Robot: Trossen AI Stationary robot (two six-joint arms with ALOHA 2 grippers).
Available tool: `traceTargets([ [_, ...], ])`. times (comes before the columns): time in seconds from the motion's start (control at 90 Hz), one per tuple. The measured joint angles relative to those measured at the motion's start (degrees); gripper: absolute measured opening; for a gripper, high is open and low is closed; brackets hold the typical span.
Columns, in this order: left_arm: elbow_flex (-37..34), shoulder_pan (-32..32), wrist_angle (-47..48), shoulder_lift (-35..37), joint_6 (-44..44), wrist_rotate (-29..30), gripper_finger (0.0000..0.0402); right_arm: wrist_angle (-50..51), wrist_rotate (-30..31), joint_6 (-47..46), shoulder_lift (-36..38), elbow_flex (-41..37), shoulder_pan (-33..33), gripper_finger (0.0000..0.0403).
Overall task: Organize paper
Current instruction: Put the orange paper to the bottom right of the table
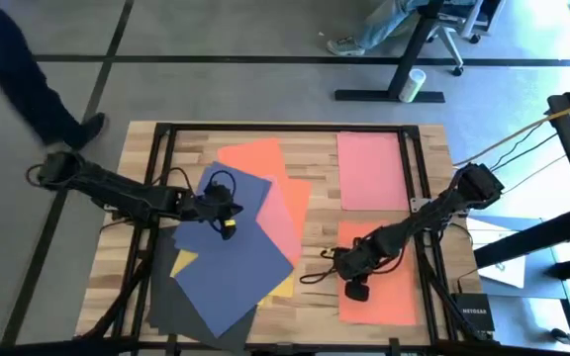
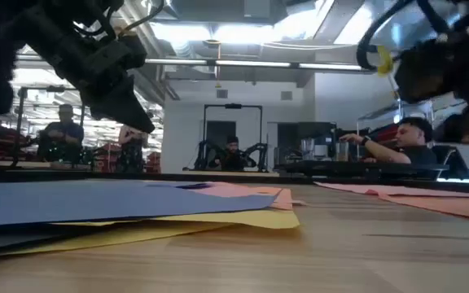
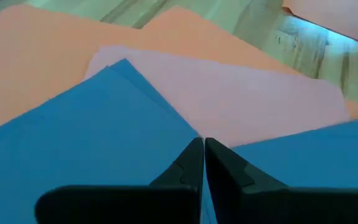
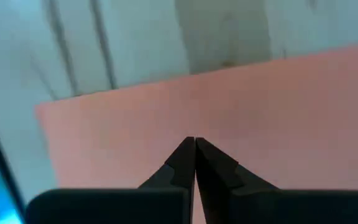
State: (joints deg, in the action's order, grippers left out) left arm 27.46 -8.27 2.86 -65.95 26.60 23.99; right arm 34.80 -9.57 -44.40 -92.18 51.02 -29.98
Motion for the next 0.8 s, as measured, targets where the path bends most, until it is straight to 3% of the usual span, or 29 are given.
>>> traceTargets([
  [0.211,0.0,0.0,0.0,0.0,-0.1,0.0,0.0001,8.6,9.1,6.2,0.0,6.2,1.6,0.0000],
  [0.344,0.0,0.0,0.1,0.0,-0.2,0.0,0.0001,8.3,19.5,13.3,0.0,8.2,5.1,0.0008],
  [0.478,0.0,0.0,1.8,0.0,0.0,0.0,0.0001,3.4,28.1,22.4,0.1,8.7,10.2,0.0041],
  [0.8,0.0,0.0,2.6,0.0,0.2,0.0,0.0001,-12.2,30.0,47.7,-4.5,8.2,21.1,0.0119],
])
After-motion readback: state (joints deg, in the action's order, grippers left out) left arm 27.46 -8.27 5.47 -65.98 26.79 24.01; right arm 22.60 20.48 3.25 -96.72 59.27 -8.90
